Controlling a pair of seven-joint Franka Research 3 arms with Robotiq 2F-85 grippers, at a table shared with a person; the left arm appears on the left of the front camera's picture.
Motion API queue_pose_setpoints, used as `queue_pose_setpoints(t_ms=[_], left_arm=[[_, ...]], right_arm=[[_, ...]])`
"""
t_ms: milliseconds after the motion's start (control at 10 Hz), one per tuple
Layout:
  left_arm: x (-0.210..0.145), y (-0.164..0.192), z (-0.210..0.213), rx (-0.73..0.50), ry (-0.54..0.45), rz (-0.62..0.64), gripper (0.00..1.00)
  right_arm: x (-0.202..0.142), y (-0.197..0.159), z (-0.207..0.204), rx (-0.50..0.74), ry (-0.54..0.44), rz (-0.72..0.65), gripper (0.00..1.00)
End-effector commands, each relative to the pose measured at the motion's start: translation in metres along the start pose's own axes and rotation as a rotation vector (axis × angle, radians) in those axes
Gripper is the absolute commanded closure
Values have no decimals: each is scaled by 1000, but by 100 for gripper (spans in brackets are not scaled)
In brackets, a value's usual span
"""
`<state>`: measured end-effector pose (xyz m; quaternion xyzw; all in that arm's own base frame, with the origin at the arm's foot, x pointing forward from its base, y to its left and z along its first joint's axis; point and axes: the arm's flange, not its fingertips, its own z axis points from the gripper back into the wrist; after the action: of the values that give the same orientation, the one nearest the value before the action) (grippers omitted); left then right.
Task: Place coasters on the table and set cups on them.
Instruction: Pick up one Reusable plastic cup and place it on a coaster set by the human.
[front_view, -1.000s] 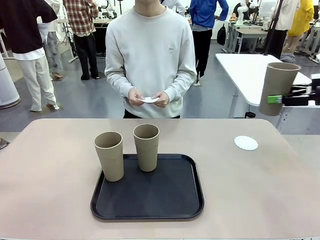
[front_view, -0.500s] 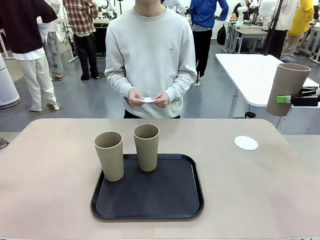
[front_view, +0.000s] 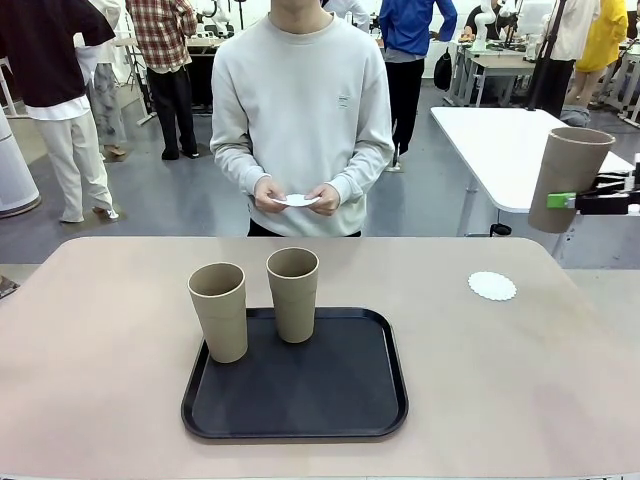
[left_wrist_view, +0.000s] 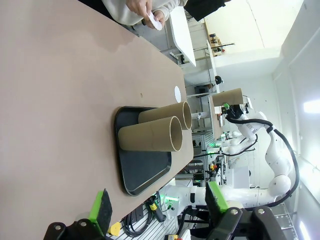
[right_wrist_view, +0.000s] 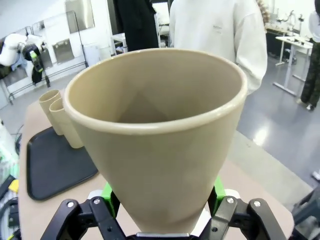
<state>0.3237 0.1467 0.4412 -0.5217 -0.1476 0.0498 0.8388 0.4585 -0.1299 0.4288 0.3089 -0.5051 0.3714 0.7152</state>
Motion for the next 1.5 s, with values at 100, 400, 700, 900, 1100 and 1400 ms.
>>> queue_pose_setpoints(t_ms=[100,400,700,900,1100,1400], left_arm=[[-1,1,1,-8,-3,-12,0],[-1,1,1,-8,-3,-12,0],[-1,1,1,-8,-3,-12,0],[-1,1,1,-8,-3,-12,0],[-1,1,1,-8,-3,-12,0],[-1,1,1,-8,-3,-12,0]], right_arm=[[-20,-33,-54,6,11,49,18],[-51,-54,-74,51,14,36,18],[-79,-73,-75,93,-19,-45,18],[-93,-72,-77,166,-28,-43,18],[-101,-71,-79,227,-33,35,18],[-102,-70,-84,121,-28,20,18]])
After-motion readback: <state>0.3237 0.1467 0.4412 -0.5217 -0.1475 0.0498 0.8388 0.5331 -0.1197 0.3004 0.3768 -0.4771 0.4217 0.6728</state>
